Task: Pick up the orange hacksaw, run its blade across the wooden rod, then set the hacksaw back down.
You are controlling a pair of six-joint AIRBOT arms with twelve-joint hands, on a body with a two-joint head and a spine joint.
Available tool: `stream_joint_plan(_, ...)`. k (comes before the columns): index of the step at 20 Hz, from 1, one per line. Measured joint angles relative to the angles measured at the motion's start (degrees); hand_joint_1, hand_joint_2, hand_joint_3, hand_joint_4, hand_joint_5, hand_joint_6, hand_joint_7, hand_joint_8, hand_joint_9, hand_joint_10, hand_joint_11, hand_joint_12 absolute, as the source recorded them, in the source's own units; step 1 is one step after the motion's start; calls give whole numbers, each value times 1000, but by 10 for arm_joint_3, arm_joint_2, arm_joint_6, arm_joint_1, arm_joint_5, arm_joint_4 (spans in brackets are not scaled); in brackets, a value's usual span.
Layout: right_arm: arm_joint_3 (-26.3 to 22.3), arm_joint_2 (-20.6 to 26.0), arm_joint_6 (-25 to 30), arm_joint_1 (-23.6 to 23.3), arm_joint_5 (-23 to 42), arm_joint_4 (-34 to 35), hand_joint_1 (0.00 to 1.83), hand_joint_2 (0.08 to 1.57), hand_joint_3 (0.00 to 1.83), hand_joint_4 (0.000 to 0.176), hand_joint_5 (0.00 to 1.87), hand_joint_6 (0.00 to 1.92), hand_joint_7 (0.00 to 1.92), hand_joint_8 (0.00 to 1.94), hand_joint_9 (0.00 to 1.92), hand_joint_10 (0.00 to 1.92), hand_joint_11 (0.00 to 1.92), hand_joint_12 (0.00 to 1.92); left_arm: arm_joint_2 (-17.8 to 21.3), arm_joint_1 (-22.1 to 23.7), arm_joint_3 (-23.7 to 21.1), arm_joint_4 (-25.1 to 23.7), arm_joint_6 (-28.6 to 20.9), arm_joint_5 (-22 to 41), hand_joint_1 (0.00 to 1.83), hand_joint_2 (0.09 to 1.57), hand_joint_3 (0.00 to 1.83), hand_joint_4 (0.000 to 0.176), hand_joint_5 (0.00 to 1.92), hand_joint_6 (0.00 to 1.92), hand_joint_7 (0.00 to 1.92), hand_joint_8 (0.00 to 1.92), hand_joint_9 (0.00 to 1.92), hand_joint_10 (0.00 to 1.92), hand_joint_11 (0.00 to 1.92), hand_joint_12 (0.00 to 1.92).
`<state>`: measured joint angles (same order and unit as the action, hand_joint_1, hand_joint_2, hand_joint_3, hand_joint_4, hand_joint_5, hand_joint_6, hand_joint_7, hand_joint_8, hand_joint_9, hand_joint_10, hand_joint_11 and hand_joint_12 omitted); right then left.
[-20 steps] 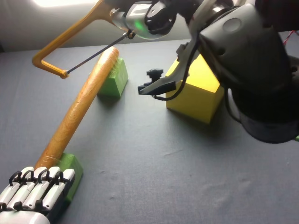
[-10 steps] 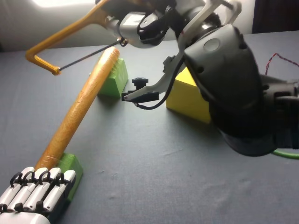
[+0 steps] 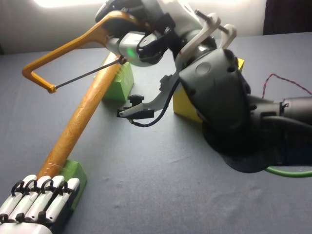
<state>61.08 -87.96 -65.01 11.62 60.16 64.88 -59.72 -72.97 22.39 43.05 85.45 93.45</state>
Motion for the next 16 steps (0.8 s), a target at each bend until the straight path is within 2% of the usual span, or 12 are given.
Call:
stream_joint_plan(2,9,-9,8,7,-1,-7,1498,1046,0,0,1001,884,1133,584,1041,842,1026,1326,0,0,0,0,0,0,0,1125,0,0,78,1,49,2,21,2,4,3)
stream_joint_plan(4,24,-20,10,12,0,-10,1497,1046,2,0,1002,884,1107,615,1048,842,1021,1334,0,0,0,0,0,0,0,1126,0,0,83,3,50,2,23,3,6,4)
stream_joint_plan(6,29,-24,11,15,0,-11,1494,1065,1,0,966,954,1030,733,1015,894,995,1369,1,0,1,-1,0,-1,0,1132,2,0,88,4,58,5,30,5,11,6)
stream_joint_plan(14,33,-28,18,36,-11,-11,1492,1079,0,0,941,986,988,807,980,956,977,1399,2,-3,3,-3,0,-3,0,1127,0,0,104,6,75,6,47,7,28,18)
stream_joint_plan(16,33,-28,18,36,-14,-11,1494,1065,0,0,963,931,1027,737,1028,902,997,1381,2,-3,3,-3,0,-3,0,1131,2,0,108,6,80,7,54,8,33,21)
